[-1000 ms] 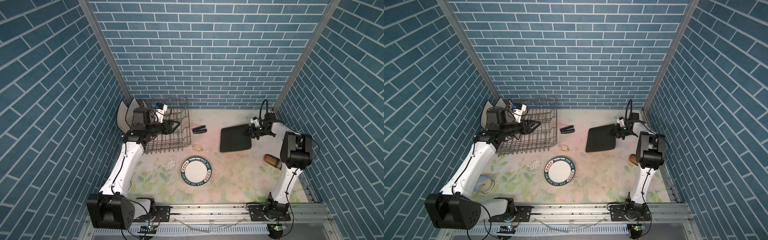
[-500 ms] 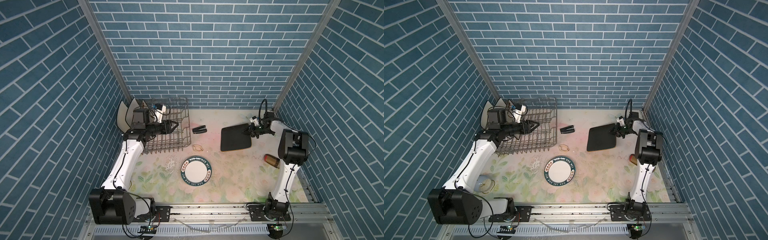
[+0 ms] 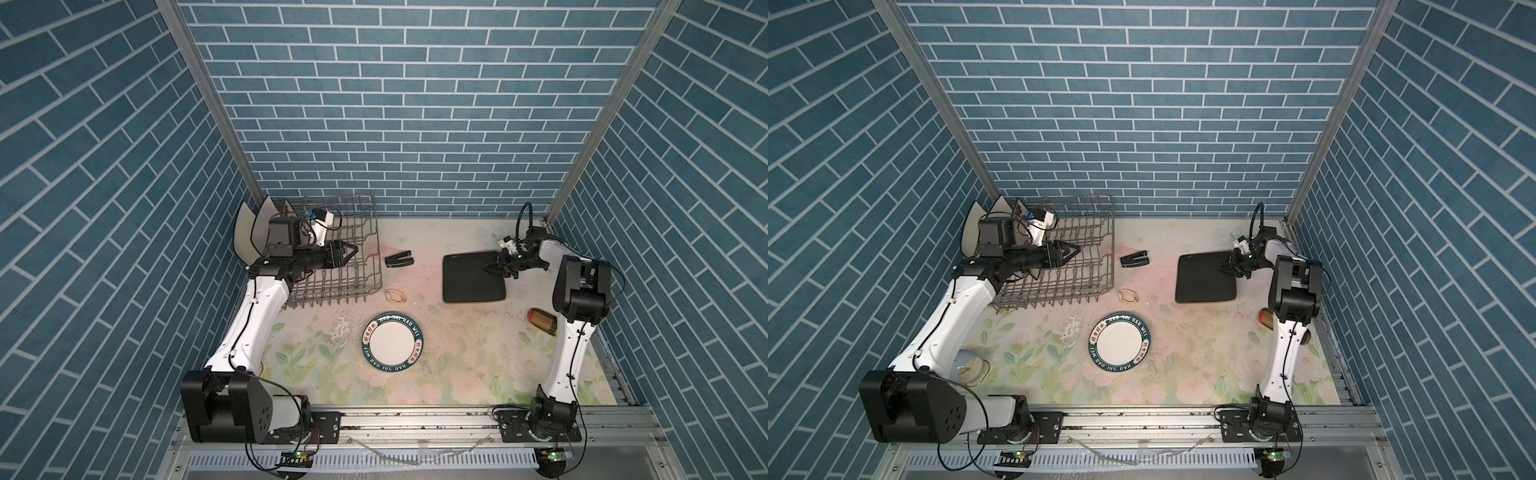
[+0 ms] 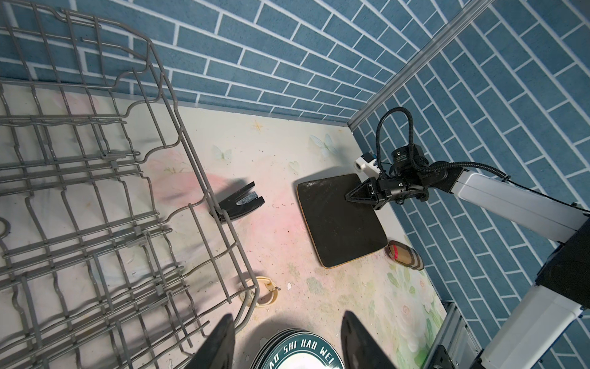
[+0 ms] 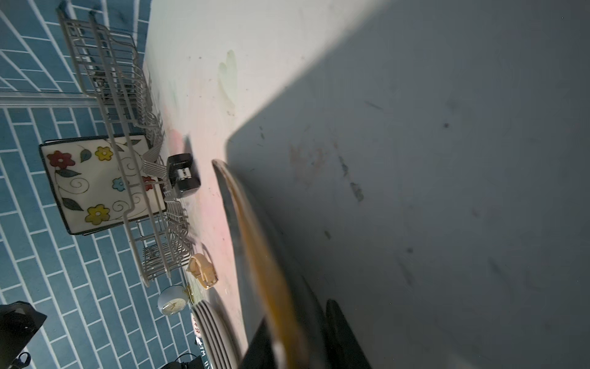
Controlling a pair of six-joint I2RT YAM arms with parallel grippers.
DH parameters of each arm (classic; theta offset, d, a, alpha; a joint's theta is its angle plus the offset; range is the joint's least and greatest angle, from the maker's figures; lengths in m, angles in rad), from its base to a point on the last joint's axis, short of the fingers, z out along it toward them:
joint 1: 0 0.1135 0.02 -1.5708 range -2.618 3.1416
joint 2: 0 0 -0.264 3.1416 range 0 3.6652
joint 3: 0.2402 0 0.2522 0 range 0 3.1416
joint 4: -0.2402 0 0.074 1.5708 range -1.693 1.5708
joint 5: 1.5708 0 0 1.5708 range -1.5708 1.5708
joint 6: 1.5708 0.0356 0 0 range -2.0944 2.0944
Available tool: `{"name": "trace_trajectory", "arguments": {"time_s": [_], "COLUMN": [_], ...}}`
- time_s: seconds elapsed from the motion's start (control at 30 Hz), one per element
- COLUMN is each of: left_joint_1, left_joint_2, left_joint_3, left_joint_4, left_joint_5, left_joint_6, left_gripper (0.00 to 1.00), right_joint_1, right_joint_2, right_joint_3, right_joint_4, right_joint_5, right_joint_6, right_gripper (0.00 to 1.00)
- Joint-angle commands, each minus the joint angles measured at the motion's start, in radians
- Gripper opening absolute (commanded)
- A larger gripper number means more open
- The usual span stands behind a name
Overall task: Unload the plates from the dish rack
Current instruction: Place the plate at the top-right of the table.
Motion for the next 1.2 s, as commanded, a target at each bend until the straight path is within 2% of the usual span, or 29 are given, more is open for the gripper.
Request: {"name": "trace_trajectory", "arguments": {"time_s": [0.0,0.23,0.67,0.9,1.03,1.17], "left_joint_1": [0.005,0.005,0.005,0.005,0.005,0.005], "left_joint_2": [0.013,0.031,0.042,0.04,0.038,0.086], "left_joint_3": [0.028,0.035,0.043,0.046,0.086,0.259], "left_joint_4": [-0.01,-0.012,-0.031,-0.04,-0.108,-0.299], "left_joint_5": [0.02,0.023,0.016,0.009,-0.066,-0.212], "left_joint_6": [-0.001,-0.004,0.014,0.02,0.072,0.157], "left_gripper": [0.55,0.55,0.54,0.54,0.55,0.57], "right_joint_1": [-0.006,-0.009,-0.009,-0.008,-0.008,-0.009], "right_joint_2": [0.022,0.048,-0.001,-0.014,-0.035,-0.113], "right_joint_3": [0.045,0.063,0.1,0.103,0.094,0.073], "right_joint_4": [-0.067,-0.088,-0.19,-0.219,-0.23,-0.221], "right_joint_5": [0.041,0.089,0.349,0.398,0.42,0.454], "right_joint_6": [-0.048,-0.063,-0.117,-0.137,-0.149,-0.156], "right_gripper": [0.28,0.32,0.35,0.35,0.35,0.36]}}
